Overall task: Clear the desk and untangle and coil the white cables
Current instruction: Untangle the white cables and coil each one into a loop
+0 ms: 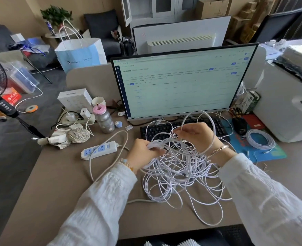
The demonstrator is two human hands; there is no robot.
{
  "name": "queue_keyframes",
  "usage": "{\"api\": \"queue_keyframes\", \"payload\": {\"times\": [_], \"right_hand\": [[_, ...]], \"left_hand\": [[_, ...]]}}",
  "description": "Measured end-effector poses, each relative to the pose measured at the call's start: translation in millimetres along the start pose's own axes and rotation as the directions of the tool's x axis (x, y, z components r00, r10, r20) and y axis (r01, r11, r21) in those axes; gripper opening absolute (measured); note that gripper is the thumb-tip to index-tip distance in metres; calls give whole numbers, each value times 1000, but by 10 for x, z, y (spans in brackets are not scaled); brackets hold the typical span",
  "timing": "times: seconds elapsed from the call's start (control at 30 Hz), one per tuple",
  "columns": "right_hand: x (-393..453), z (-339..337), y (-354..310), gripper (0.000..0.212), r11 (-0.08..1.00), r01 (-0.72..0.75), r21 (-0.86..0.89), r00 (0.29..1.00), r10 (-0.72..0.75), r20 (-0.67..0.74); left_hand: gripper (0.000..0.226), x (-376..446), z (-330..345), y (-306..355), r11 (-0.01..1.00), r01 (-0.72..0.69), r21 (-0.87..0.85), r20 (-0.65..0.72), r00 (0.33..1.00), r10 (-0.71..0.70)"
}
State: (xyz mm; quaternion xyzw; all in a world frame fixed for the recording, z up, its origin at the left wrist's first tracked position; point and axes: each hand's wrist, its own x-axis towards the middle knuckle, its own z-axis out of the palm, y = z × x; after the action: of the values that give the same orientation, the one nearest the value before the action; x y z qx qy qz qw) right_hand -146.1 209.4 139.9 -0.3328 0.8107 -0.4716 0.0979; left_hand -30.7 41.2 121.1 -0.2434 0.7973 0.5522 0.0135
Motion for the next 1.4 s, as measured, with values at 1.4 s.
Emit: {"api": "queue_keyframes", "payload": {"times": [1.4], "right_hand": [[-51,-432,650,30,903,-425,65,843,421,-336]], "left_hand": [[36,-146,-771,-10,805,237,-545,217,966,-137]]}}
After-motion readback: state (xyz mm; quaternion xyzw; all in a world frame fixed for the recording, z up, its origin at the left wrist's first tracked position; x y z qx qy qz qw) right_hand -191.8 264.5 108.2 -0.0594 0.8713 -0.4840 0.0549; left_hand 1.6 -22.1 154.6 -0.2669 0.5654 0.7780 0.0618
